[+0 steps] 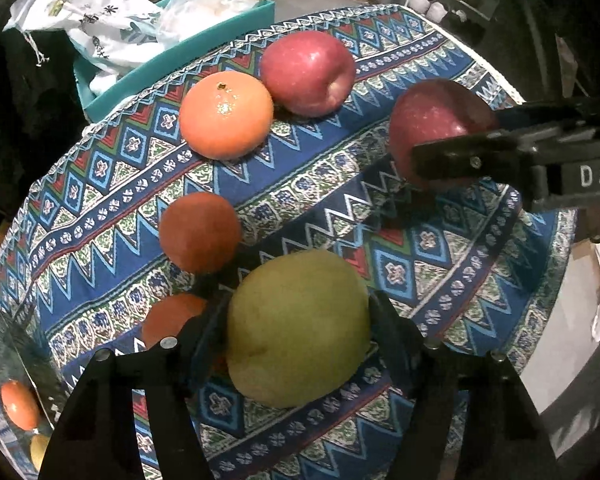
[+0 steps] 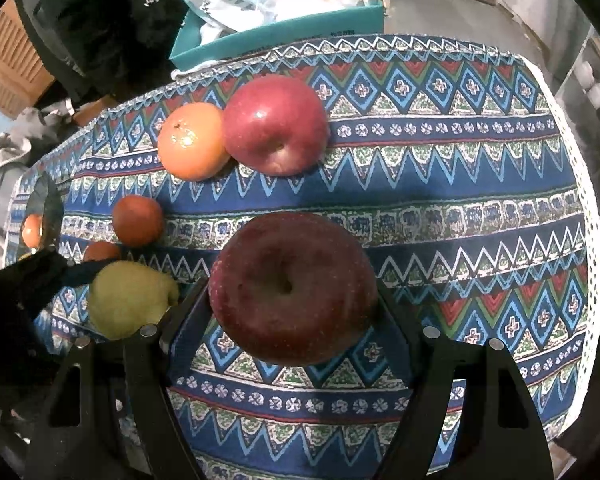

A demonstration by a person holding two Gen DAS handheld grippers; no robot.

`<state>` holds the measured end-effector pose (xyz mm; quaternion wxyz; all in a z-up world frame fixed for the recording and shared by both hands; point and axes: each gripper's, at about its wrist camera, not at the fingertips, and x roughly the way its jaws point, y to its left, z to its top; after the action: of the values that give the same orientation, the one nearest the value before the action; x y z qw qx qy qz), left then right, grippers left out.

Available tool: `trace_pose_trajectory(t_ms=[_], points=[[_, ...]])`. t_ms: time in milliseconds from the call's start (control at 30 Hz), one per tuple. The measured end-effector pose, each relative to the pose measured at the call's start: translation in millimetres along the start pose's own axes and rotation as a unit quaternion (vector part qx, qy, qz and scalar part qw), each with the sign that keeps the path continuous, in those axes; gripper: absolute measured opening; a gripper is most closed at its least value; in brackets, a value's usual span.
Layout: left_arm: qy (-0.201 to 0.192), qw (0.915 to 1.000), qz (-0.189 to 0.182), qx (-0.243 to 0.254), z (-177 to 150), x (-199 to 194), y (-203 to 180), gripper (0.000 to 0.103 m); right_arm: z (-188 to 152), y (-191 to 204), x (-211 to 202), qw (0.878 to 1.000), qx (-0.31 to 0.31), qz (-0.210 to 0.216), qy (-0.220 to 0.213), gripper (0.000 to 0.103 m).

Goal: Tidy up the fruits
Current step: 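Lift the apple with the right tool while the left tool lifts the pear, then carry the apple with the right tool while the left tool carries the pear to the bowl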

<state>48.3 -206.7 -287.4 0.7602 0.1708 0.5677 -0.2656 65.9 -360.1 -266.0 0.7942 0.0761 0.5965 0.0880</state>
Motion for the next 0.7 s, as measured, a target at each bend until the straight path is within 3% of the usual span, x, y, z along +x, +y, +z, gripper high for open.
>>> trace_pose_trajectory(t_ms=[367, 700], points=[[-0.022, 0.9993, -0.003, -0.029, 2.7, -22.1, 10.9, 0.064, 1.6, 9.9, -26.7, 0.999, -0.018, -0.02, -0.036, 0.077], [-0.007, 0.9992, -0.026, -0.028, 8.9, -15.2, 11.4, 0.067, -0.7, 13.0, -29.8, 0.999, -0.017, -0.023, -0.036, 0.077]])
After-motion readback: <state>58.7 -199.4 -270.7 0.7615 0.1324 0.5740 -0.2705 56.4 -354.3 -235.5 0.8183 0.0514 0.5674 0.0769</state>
